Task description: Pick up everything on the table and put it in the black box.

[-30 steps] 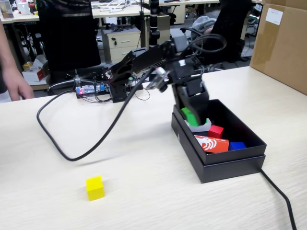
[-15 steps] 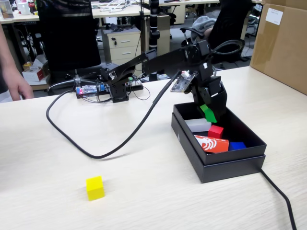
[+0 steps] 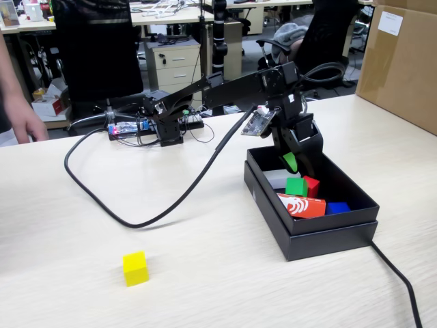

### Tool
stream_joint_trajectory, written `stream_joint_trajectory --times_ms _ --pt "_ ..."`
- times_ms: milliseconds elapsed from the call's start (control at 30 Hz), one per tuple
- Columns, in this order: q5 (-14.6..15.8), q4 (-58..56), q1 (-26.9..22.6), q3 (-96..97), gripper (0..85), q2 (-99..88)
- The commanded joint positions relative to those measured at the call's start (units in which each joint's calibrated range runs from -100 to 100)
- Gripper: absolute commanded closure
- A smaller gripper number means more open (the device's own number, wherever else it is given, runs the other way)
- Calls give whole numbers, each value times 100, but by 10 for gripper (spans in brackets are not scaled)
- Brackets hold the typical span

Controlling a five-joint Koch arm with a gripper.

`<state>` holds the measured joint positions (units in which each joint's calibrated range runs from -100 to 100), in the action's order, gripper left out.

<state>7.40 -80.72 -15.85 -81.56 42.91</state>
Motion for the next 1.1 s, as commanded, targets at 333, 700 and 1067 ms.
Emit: stream_joint_trajectory --times_ms 333,700,1067 --pt "-78 -10 698 -402 473 -1566" --pt "-254 76 1612 -430 440 -763" --pt "-874 647 2422 -439 414 270"
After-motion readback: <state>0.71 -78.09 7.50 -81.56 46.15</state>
